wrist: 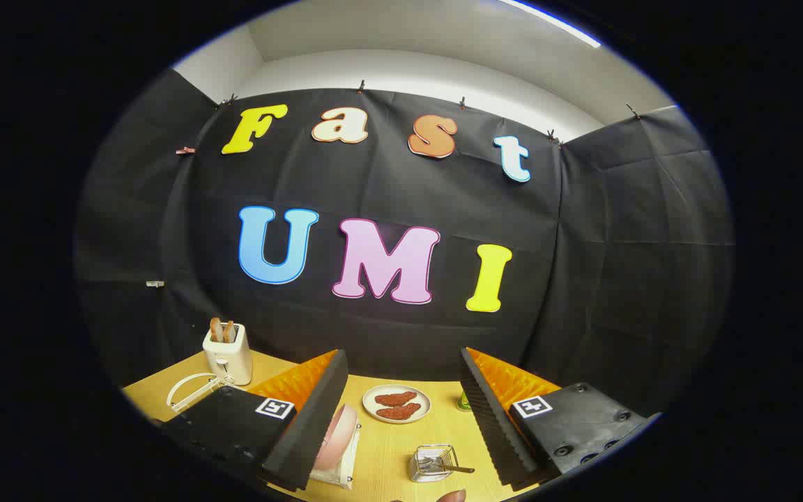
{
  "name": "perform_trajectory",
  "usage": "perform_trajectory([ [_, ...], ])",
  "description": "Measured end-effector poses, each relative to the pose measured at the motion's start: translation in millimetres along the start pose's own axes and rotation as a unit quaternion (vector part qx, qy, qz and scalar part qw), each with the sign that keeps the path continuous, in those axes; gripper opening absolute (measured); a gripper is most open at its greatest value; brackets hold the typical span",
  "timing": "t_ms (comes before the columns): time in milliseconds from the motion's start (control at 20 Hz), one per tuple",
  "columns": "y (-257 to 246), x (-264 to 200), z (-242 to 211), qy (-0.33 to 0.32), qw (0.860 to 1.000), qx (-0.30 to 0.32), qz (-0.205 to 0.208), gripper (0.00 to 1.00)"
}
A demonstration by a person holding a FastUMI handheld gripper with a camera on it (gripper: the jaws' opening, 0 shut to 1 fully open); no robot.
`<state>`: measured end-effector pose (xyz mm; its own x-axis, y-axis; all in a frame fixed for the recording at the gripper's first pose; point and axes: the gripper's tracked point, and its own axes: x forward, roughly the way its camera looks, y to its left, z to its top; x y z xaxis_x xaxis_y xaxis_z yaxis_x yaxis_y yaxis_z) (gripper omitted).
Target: Take the plate from the dish rack, then take the spoon from the basket and place it into the plate.
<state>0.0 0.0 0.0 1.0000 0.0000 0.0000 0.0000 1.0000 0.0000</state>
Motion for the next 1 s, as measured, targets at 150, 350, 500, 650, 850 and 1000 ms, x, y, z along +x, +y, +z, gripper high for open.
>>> perform_trajectory([
  [150, 0.2, 0.0, -2.2, 0.005, 1.000, 0.001, -0.002, 0.97],
  [350, 1.2, -2.8, -5.6, 0.012, 1.000, 0.003, -0.004, 0.97],
  [500, 1.2, -3.4, -5.1, 0.014, 1.000, 0.002, -0.005, 0.97],
  [650, 4.3, -5.5, -5.6, 0.014, 1.000, 0.000, -0.003, 0.97],
  [850, 7.6, -5.0, -13.6, 0.023, 1.000, -0.005, -0.002, 0.97],
  [1000, 18.3, -0.5, -33.5, 0.056, 0.998, 0.011, 0.006, 0.97],
])
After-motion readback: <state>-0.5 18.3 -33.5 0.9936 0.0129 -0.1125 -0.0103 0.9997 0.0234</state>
